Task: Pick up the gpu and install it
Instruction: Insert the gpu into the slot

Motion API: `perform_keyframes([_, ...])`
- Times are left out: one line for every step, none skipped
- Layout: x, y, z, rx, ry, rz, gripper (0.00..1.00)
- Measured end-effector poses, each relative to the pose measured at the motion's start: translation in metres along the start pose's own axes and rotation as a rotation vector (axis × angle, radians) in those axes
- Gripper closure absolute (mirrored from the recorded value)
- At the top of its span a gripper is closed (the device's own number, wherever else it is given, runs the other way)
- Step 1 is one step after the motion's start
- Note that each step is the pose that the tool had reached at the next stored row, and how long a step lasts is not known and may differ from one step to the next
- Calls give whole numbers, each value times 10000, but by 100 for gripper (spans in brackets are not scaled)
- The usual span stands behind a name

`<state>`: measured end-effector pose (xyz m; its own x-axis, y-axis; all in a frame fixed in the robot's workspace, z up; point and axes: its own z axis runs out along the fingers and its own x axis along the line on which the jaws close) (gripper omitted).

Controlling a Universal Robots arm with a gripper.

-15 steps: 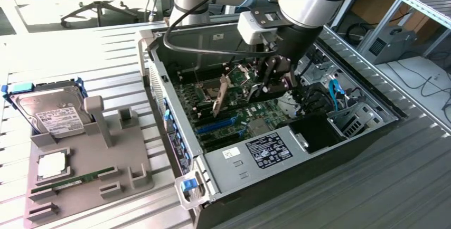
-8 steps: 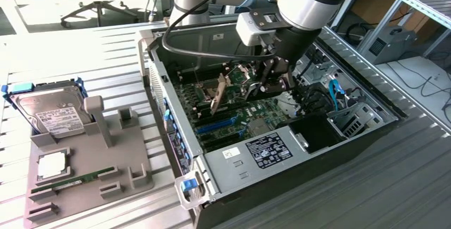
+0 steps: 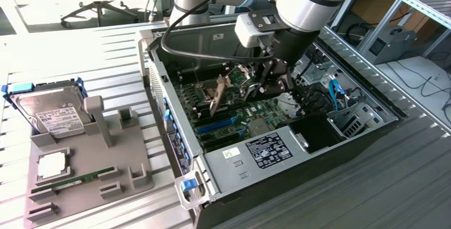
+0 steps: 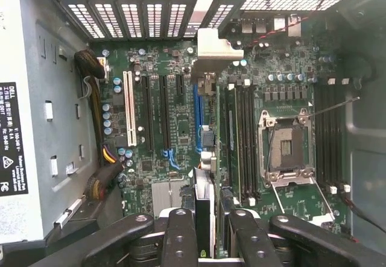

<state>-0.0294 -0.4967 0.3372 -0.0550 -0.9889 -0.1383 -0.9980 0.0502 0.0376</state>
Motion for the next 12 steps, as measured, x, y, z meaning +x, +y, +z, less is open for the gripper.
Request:
perform_keyframes([1,1,3,0,-1,-1,73])
perform_keyframes([2,2,5,0,0,-1,73])
perform_keyframes([3,3,9,0,-1,-1,73])
perform_keyframes([4,4,12,0,0,0,73])
perform_keyframes([5,5,15,0,0,0,73])
perform_keyframes([6,6,20,0,1,0,73])
perform_keyframes([7,8,25,0,0,0,73])
perform_keyframes([9,9,30,0,0,0,73])
perform_keyframes([10,10,33,0,0,-1,73])
perform_keyframes([11,12,37,0,0,0,73])
perform_keyframes([12,13,40,0,1,0,73])
perform_keyframes([14,16,44,0,0,0,73])
